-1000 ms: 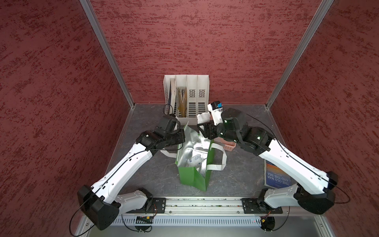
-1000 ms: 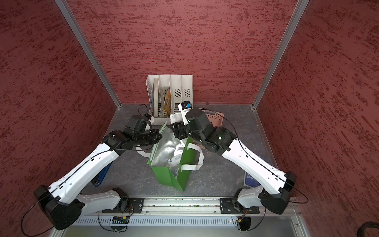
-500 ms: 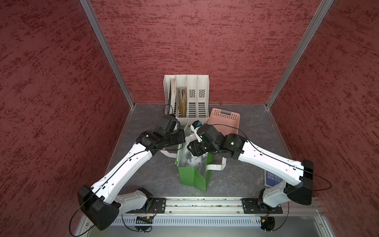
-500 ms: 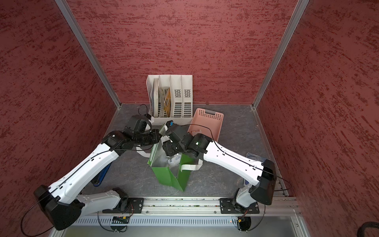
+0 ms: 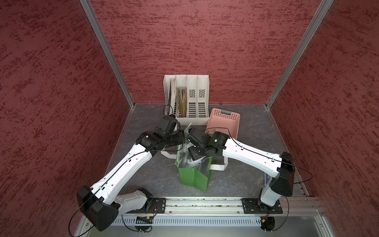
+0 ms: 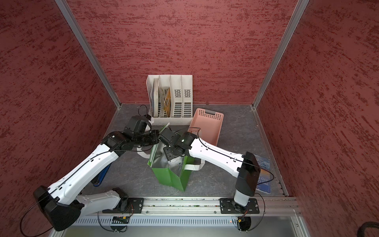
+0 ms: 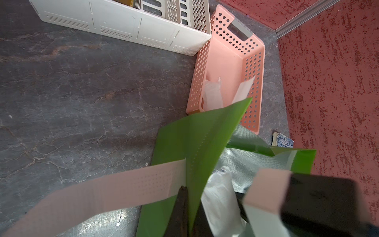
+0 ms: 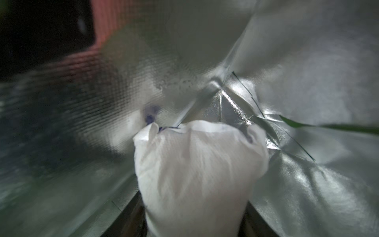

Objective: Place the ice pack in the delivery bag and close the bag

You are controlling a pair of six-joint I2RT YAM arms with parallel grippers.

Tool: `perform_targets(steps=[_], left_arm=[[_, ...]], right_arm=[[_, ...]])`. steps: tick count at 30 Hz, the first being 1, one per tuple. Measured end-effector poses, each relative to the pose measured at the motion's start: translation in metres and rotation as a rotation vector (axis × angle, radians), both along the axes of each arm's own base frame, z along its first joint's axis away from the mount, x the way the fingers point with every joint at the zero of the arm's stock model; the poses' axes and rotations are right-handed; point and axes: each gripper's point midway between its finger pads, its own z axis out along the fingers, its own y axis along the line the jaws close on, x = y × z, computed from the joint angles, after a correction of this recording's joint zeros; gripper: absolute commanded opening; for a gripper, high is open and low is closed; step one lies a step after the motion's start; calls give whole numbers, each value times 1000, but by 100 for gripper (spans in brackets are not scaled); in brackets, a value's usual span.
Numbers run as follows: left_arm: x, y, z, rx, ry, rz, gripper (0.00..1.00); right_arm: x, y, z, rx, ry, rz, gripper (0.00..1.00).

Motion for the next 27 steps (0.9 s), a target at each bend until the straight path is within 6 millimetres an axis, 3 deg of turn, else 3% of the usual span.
perform_targets(steps=[8, 16, 23, 27], left_arm=[[-2, 1, 2, -5, -7, 0, 0], [-3, 1, 3, -7, -10, 0, 0], [-2, 1, 4, -8, -15, 2, 0], [0, 3, 4, 0, -20, 12, 0]], right_arm=[[4, -7, -20, -57, 33, -26, 47], [2, -13, -33, -82, 53, -44, 71], [4, -13, -27, -68, 34, -44, 84], [5, -13, -5, -13, -8, -32, 84]])
